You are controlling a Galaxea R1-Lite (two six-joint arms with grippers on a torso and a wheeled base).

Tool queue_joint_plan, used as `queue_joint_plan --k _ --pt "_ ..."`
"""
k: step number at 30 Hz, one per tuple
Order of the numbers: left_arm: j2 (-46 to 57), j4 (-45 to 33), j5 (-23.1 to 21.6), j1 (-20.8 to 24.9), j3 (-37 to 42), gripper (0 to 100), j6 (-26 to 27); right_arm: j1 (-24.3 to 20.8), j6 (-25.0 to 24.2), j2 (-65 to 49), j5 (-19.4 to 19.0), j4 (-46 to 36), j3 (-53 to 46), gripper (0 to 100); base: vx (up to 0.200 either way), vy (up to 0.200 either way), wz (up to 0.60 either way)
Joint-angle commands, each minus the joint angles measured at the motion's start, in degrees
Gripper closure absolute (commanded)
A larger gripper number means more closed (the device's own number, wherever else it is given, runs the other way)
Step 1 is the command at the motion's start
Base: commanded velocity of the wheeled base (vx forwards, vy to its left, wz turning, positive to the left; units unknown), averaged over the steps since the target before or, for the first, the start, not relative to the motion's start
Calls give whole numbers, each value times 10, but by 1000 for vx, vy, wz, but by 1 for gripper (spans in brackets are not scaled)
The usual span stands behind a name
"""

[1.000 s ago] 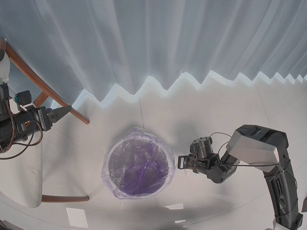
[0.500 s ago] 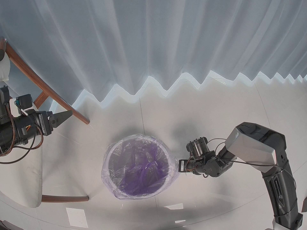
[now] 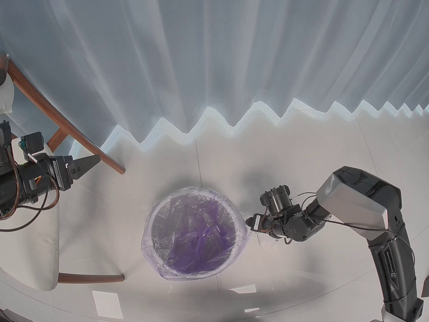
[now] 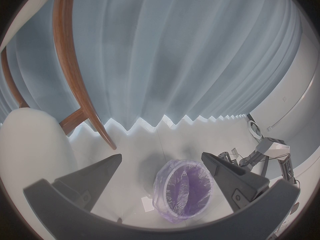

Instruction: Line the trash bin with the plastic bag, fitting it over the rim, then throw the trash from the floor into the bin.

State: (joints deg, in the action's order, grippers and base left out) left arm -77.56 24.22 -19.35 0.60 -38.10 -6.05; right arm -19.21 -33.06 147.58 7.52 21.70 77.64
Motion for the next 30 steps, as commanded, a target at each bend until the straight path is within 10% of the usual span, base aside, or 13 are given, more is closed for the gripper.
queue_joint_plan --k 1,15,30 --pt "5 -1 -5 -2 -3 0 -5 -1 -10 -56 3 27 -54 0 0 0 0" --pt "-68 1 -17 156 -16 0 -110 26 -68 -350 -11 100 -373 0 0 0 0" --pt "-142 94 -19 143 31 0 -233 25 -103 -480 -10 104 -483 0 -120 0 0"
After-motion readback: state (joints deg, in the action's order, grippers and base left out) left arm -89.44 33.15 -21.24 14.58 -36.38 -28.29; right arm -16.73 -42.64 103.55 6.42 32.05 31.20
